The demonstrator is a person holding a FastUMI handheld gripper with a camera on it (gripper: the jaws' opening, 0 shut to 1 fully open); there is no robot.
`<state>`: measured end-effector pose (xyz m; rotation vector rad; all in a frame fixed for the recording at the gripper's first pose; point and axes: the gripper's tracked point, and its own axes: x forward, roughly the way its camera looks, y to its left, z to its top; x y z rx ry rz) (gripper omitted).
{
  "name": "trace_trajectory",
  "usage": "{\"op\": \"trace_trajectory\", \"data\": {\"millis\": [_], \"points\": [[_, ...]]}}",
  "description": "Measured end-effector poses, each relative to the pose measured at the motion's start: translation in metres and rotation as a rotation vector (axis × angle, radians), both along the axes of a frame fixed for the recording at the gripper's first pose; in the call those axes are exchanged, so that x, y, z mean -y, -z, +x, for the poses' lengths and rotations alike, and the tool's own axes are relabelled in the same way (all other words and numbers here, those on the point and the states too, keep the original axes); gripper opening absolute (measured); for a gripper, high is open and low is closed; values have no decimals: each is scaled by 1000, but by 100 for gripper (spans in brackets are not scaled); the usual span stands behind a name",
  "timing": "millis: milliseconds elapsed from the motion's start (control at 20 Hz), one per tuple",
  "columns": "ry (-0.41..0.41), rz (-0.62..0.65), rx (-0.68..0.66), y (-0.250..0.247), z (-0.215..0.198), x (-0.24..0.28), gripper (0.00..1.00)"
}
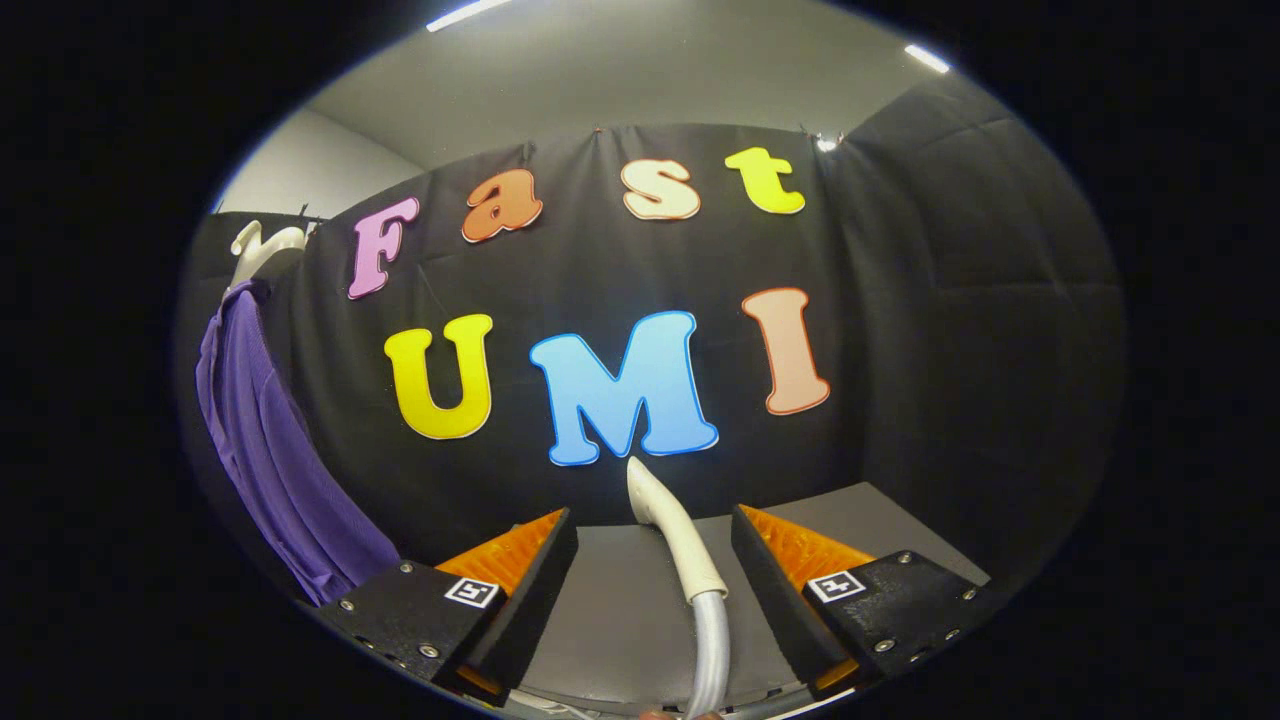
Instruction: Iron the clothes twice with a garment steamer, once on the left side and once on the right side.
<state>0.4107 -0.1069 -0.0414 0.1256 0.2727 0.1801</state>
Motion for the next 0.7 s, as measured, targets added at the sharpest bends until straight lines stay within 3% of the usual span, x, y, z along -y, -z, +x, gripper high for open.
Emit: {"op": "trace_trajectory", "data": {"millis": [300,700], "points": [[-43,109,-130,39,50,8,95],[-84,380,-365,86,74,19,95]]}}
